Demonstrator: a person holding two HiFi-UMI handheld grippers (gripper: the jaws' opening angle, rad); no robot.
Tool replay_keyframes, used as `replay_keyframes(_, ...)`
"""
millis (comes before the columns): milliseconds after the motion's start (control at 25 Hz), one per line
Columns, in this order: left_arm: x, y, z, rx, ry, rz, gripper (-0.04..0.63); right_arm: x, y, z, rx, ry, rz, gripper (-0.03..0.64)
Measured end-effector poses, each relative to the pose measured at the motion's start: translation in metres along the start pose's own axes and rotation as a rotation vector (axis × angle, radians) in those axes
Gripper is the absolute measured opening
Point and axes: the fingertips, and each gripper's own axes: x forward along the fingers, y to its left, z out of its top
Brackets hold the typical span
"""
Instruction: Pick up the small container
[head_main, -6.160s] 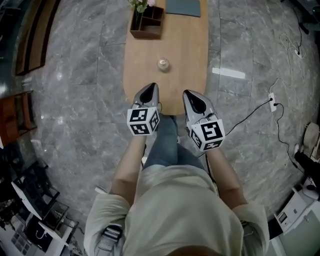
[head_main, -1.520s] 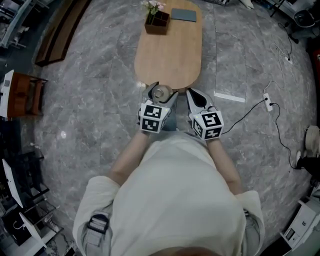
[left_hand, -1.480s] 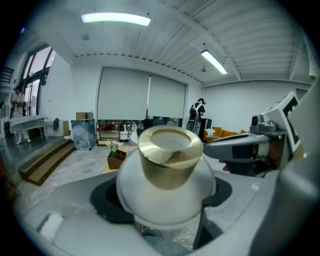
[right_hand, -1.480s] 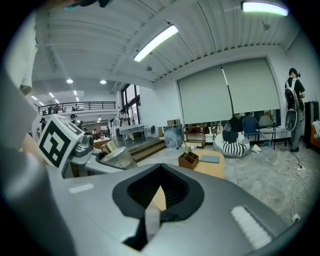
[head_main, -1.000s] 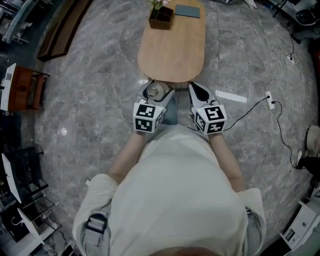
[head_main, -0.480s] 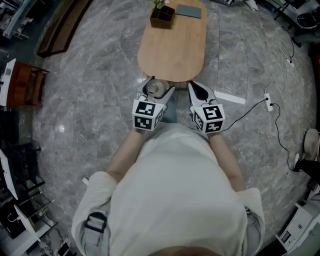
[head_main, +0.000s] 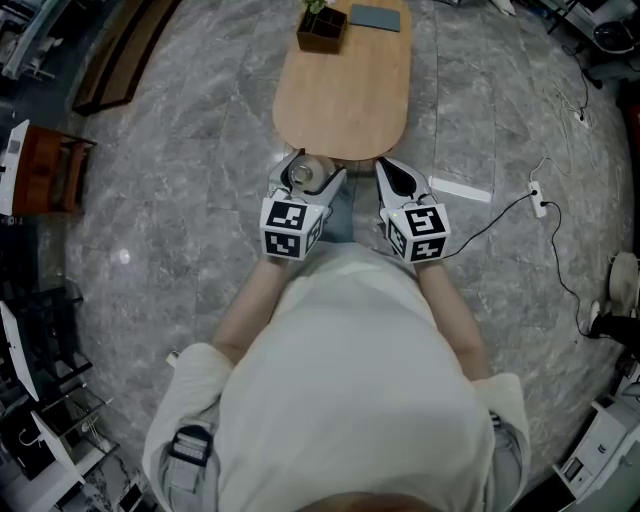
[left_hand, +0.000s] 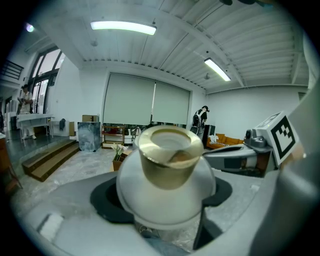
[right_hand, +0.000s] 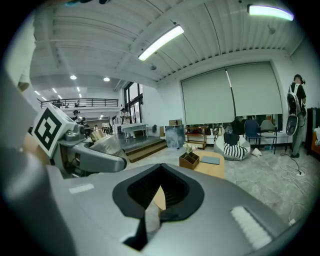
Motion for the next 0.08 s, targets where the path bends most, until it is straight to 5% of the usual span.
replay_keyframes(80,-0.0002,0.0007,0.0011,-0.004,-0.001,0.001,0.351,0.0001,-0.0006,0.0003,0.002,0.000,-0.002,-0.003)
